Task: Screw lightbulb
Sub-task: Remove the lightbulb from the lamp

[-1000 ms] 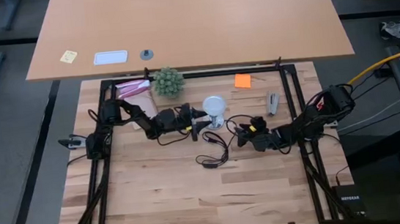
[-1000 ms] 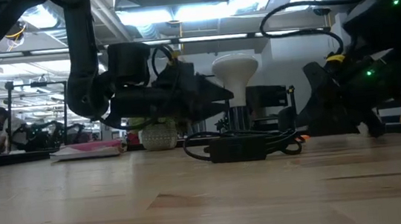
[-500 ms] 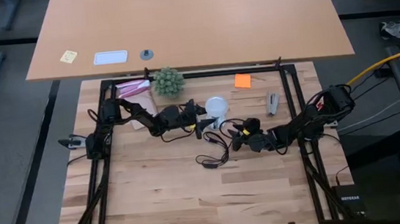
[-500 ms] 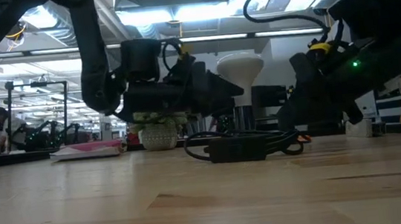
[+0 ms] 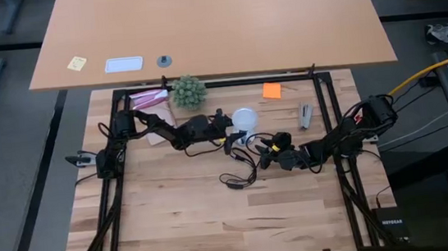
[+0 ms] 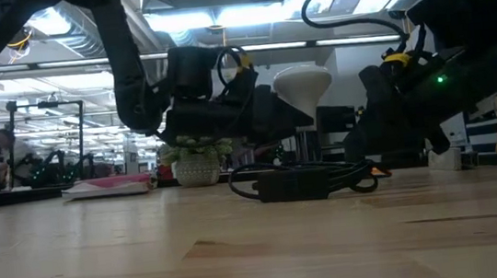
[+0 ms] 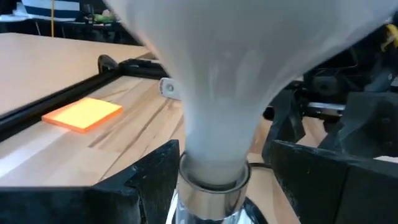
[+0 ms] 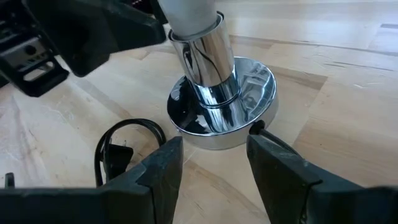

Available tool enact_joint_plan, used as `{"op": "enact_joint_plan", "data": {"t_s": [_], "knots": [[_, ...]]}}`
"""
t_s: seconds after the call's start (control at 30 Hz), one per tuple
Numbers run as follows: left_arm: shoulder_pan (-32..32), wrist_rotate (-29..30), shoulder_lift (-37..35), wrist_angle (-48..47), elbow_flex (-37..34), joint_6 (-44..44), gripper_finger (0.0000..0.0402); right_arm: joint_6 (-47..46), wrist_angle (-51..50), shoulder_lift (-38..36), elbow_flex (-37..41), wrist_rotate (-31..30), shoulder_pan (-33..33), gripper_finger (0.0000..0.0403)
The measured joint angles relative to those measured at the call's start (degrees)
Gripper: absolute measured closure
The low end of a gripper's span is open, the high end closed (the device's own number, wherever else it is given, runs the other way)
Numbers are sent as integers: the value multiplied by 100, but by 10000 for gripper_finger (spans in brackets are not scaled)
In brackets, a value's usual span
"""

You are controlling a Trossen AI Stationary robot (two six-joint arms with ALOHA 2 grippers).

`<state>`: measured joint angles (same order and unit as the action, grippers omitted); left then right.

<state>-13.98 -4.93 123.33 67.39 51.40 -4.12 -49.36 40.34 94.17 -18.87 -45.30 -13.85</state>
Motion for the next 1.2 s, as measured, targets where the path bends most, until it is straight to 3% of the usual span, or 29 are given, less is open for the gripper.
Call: {"op": "enact_joint_plan", "data": {"t_s": [1.2], "knots": [[50, 127, 0, 73, 13, 153, 164, 17, 4, 0, 0, -4, 0, 215]]}}
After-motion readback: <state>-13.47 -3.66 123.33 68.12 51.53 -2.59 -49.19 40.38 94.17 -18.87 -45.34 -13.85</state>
